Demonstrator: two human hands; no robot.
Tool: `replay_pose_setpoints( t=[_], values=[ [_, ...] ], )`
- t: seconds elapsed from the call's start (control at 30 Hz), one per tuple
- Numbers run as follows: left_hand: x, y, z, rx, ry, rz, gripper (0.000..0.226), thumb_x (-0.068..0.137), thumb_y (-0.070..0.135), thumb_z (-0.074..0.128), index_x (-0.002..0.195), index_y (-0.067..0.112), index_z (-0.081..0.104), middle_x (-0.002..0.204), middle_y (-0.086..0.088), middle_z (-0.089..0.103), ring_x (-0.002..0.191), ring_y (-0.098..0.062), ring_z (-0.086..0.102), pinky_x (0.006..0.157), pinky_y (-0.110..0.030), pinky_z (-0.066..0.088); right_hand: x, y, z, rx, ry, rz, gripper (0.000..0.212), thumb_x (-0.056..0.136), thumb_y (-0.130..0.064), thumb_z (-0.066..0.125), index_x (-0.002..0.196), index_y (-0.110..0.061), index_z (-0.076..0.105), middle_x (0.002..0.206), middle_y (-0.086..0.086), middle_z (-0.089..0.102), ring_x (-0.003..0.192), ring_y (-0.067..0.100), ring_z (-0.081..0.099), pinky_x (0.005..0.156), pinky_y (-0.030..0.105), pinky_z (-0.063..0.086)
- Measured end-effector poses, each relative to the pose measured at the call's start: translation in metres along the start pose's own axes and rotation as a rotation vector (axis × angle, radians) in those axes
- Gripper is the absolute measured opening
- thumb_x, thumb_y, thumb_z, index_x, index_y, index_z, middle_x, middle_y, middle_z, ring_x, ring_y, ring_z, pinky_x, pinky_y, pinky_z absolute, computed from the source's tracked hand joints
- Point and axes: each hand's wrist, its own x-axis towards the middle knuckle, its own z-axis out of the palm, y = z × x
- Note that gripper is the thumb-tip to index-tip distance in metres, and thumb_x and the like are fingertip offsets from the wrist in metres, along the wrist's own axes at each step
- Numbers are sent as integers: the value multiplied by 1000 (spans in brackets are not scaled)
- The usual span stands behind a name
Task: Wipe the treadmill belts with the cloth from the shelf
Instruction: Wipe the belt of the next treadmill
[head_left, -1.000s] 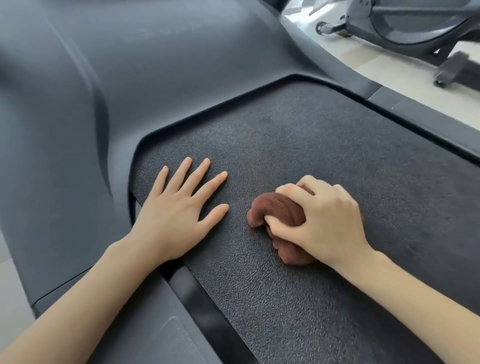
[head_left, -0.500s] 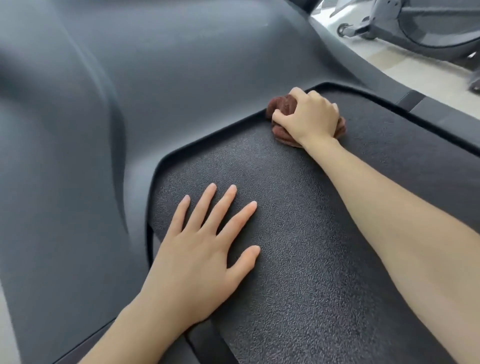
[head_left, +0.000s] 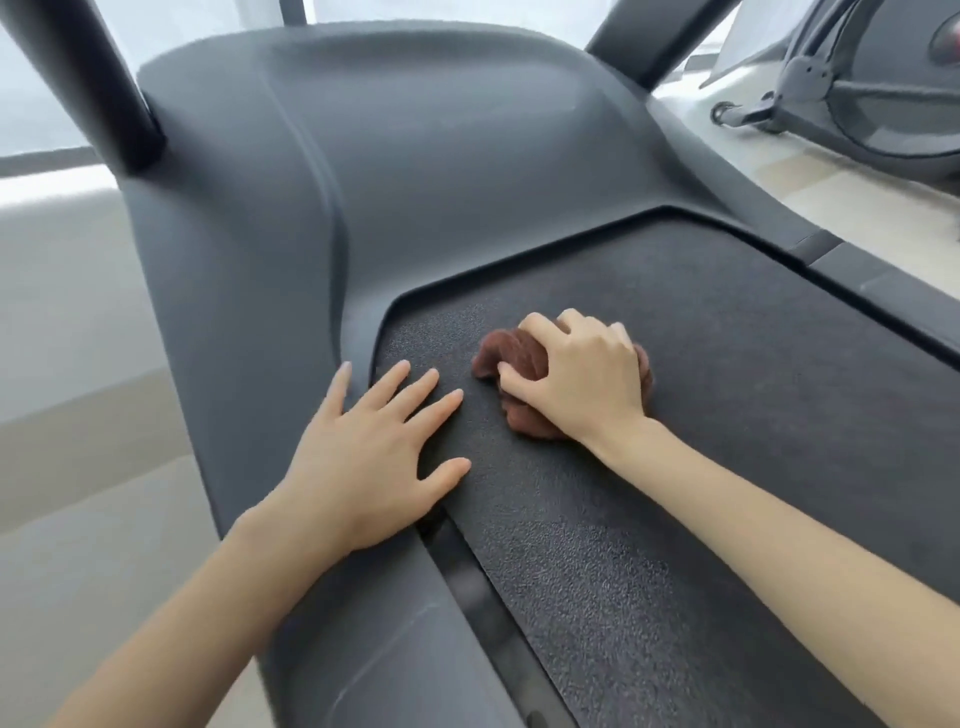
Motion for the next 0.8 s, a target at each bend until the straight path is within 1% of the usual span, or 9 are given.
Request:
replay_pose_setpoints(
  t=[0.07, 0.1, 0.23, 0.37, 0.43, 0.53, 0.63, 0.7, 0.8],
  values=[
    [-22, -22, -1, 41, 66, -64, 79, 81, 70, 9, 146, 32, 33, 153, 5, 28, 143, -17, 22, 113, -57, 17, -27, -14, -10, 20, 23, -92, 40, 72, -57, 47, 86, -24, 66, 72, 4, 57, 66, 28, 56, 65, 36, 38],
    [-31, -32, 1, 27, 74, -92, 74, 86, 69, 16, 143, 28, 40, 150, 3, 36, 140, -17, 28, 111, -58, 22, -36, -19, -13, 31, 27, -124, 39, 72, -58, 49, 85, -25, 66, 72, 3, 57, 66, 27, 56, 65, 36, 38],
    [-41, -44, 15, -30, 106, -97, 69, 90, 65, 20, 147, 29, 32, 154, 8, 26, 143, -10, 13, 113, -50, 7, -27, -21, -6, 113, 27, -149, 40, 71, -60, 50, 84, -25, 67, 70, 1, 58, 63, 27, 59, 64, 36, 43],
    [-39, -43, 16, -44, 168, -110, 68, 88, 65, 24, 147, 31, 33, 154, 9, 25, 144, -8, 10, 114, -51, 6, 18, -33, 20, 77, 36, -103, 44, 71, -61, 48, 85, -24, 67, 70, 5, 60, 63, 30, 60, 64, 35, 41],
    [-39, -43, 16, -58, 186, -110, 68, 88, 65, 25, 146, 31, 34, 154, 9, 26, 144, -7, 10, 114, -50, 5, 45, -44, 31, 51, 53, -59, 44, 73, -59, 51, 90, -21, 67, 75, 9, 62, 70, 33, 61, 68, 37, 39],
    [-40, -42, 14, -73, 177, -116, 70, 86, 67, 22, 147, 33, 30, 155, 11, 22, 144, -6, 6, 116, -49, 1, 69, -61, 39, -5, -7, 25, 44, 81, -54, 54, 107, -20, 63, 96, 13, 62, 90, 34, 59, 79, 40, 35],
    [-41, -42, 11, -81, 157, -132, 73, 83, 69, 15, 148, 36, 23, 157, 14, 15, 144, -3, -1, 116, -46, -6, 60, -68, 33, -15, 2, 46, 43, 82, -53, 54, 109, -20, 61, 102, 14, 61, 95, 34, 56, 83, 41, 33],
    [-41, -42, 10, -76, 144, -142, 76, 81, 71, 10, 149, 37, 18, 157, 15, 11, 144, -2, -5, 116, -43, -10, 43, -73, 24, 43, 1, -9, 39, 80, -52, 54, 101, -20, 62, 95, 13, 61, 90, 34, 58, 80, 40, 34],
    [-44, -41, 10, -78, 116, -135, 77, 80, 71, 7, 149, 37, 15, 158, 14, 8, 144, -3, -6, 116, -40, -12, -2, -80, 3, 140, 36, -119, 36, 73, -53, 53, 82, -19, 63, 74, 10, 59, 68, 32, 58, 69, 39, 38]
  ],
)
